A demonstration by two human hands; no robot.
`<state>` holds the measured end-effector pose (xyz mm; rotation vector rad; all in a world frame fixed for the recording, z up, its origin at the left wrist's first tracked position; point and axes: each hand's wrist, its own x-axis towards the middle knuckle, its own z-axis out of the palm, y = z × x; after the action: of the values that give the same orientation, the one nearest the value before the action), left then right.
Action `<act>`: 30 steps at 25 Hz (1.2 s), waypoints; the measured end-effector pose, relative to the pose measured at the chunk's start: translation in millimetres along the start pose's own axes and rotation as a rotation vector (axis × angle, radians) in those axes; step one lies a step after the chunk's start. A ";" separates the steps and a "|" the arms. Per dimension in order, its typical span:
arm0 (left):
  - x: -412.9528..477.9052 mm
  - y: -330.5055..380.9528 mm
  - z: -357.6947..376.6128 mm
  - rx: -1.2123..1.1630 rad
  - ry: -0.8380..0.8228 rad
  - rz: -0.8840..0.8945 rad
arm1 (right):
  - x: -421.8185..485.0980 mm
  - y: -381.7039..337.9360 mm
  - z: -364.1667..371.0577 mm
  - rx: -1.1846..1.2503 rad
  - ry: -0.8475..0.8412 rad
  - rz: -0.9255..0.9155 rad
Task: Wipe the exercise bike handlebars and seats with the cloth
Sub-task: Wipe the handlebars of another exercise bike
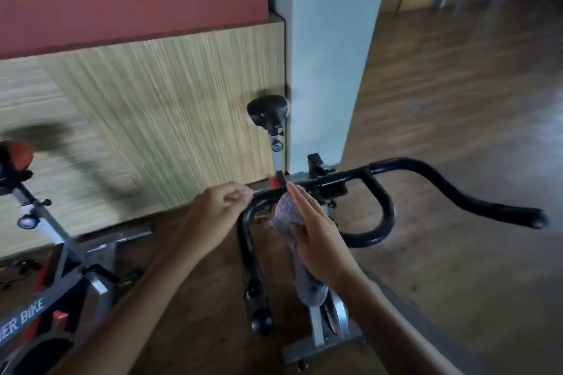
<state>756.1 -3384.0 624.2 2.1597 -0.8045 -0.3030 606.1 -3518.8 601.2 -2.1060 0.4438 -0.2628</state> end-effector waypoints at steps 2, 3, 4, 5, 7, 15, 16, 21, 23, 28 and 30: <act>-7.9 7.5 2.8 0.029 -0.064 -0.036 | -13.1 -10.0 -14.4 -0.031 0.003 0.099; -12.5 9.2 5.5 0.010 -0.098 -0.050 | -19.3 -14.7 -19.3 -0.029 0.006 0.140; -16.8 10.8 9.2 -0.012 -0.121 -0.056 | -24.3 -16.2 -23.3 -0.022 0.015 0.167; -20.1 12.4 12.6 -0.008 -0.137 -0.056 | -28.0 -15.9 -26.7 -0.011 0.030 0.189; -20.3 12.6 19.8 0.035 -0.107 -0.045 | -28.7 -13.7 -31.2 0.024 0.064 0.215; 42.3 -14.6 50.2 0.103 -0.020 -0.048 | 41.9 -6.9 -29.5 -0.123 0.133 0.212; 50.4 -19.2 54.9 0.119 -0.026 -0.053 | 53.3 -6.9 -26.5 -0.148 0.135 0.232; 67.3 -41.6 68.1 0.168 -0.126 -0.040 | 87.3 5.3 -18.7 -0.343 0.282 0.246; 68.4 -46.3 71.0 0.129 -0.158 -0.044 | 90.5 15.7 -9.2 -0.345 0.275 0.228; 60.7 -47.8 80.2 0.039 -0.133 -0.041 | 83.7 38.0 8.8 -0.509 -0.032 0.172; 58.7 -47.5 81.2 0.047 -0.119 -0.046 | 81.2 42.6 5.7 -0.620 -0.082 0.147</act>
<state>785.5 -3447.3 538.0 2.2234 -0.8365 -0.4433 673.2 -3568.9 563.5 -2.6555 0.6927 0.0610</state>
